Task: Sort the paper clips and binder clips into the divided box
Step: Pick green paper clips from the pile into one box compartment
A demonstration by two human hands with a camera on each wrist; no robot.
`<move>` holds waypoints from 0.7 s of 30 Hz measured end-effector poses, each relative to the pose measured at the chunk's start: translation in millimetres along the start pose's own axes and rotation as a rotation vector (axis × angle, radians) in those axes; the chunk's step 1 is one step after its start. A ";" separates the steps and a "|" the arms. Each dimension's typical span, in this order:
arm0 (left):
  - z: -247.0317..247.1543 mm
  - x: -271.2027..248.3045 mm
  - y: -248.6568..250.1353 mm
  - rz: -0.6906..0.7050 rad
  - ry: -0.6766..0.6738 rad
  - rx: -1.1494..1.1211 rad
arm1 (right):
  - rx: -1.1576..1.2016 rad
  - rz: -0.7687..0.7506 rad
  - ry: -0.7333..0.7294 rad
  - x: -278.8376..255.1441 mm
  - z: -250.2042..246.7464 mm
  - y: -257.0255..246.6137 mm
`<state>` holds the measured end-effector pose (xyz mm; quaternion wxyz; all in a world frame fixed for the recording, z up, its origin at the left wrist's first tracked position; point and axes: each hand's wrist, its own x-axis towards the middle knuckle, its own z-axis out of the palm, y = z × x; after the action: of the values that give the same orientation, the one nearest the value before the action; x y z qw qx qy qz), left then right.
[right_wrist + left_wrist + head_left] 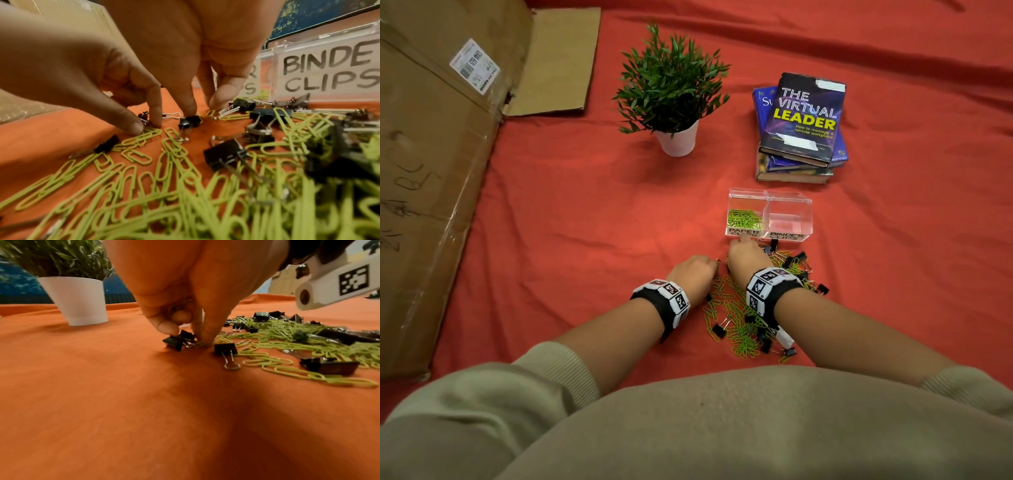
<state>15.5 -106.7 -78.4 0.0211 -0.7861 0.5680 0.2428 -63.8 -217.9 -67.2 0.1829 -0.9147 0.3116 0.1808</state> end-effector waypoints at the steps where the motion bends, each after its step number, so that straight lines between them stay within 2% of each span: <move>1: 0.0 -0.7 0.7 0.014 -0.005 0.033 | -0.004 -0.009 0.001 0.3 0.6 0.2; 6: -2.2 -0.2 6.7 0.016 -0.024 0.066 | 0.000 -0.073 -0.003 -3.2 6.6 7.7; 10: -2.7 2.1 8.5 -0.043 -0.032 0.047 | 0.041 -0.026 0.006 -8.9 7.3 18.6; 16: 4.8 2.4 14.2 -0.007 -0.036 0.196 | -0.005 -0.067 0.011 -21.8 10.7 31.7; 18: 4.3 2.0 13.8 -0.018 -0.041 0.155 | 0.007 -0.055 0.023 -23.5 9.8 35.2; 21: -2.9 1.5 11.0 -0.088 -0.023 -0.069 | -0.019 -0.057 0.005 -24.2 6.4 38.6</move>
<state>6.9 -112.8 -73.7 0.0110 -0.8076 0.5241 0.2703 -107.7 -231.4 -70.6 0.1785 -0.9254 0.2842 0.1762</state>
